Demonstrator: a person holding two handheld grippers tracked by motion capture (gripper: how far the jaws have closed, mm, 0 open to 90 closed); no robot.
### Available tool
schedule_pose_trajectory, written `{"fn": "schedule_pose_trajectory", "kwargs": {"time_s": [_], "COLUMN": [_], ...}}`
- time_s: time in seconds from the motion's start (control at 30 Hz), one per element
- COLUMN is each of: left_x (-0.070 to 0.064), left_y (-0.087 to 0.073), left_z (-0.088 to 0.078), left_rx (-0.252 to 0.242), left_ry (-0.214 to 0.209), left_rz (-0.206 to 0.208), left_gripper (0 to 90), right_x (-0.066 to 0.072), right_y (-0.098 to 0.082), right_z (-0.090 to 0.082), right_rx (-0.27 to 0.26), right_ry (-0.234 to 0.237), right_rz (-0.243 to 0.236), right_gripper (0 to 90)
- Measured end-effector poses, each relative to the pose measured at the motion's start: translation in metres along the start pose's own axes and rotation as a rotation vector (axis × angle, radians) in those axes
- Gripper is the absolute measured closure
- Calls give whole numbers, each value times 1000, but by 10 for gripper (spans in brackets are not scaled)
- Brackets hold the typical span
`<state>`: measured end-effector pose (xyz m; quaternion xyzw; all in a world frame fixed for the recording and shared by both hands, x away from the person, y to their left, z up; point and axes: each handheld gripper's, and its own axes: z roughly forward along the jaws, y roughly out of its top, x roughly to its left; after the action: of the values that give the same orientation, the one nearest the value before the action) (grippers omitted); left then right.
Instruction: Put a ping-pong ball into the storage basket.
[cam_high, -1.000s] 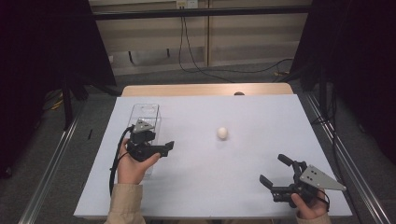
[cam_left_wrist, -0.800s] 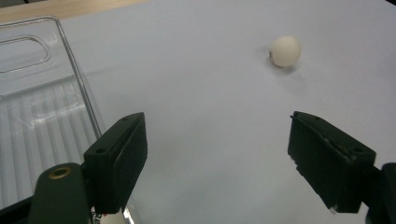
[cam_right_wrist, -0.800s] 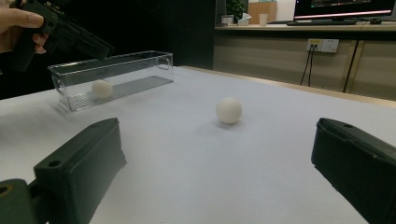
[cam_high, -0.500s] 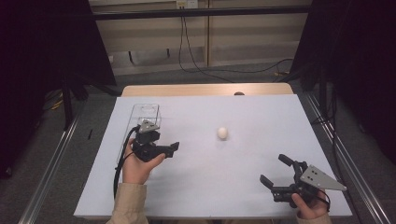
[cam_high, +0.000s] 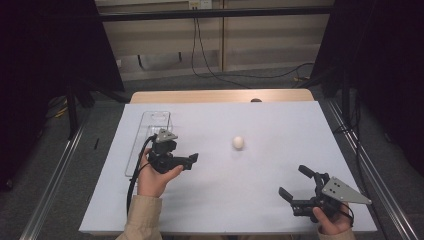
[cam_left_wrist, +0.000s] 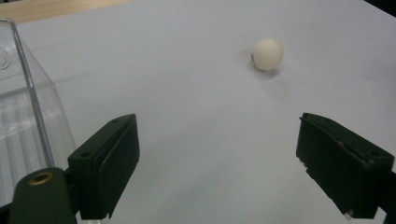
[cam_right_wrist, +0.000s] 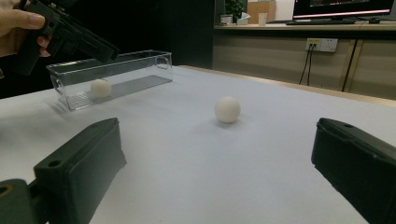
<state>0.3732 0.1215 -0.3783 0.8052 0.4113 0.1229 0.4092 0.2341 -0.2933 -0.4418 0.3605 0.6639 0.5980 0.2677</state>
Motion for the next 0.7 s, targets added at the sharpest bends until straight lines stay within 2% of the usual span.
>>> {"fn": "schedule_pose_trajectory", "kwargs": {"time_s": [0.7], "left_x": [-8], "left_y": [2], "left_z": [11], "left_rx": [-2], "left_ry": [-15], "left_rz": [13], "left_gripper": [112], "right_x": [-2], "right_y": [0], "right_z": [-2], "right_rx": [-1], "right_ry": [-6], "right_rz": [3], "right_gripper": [12]}}
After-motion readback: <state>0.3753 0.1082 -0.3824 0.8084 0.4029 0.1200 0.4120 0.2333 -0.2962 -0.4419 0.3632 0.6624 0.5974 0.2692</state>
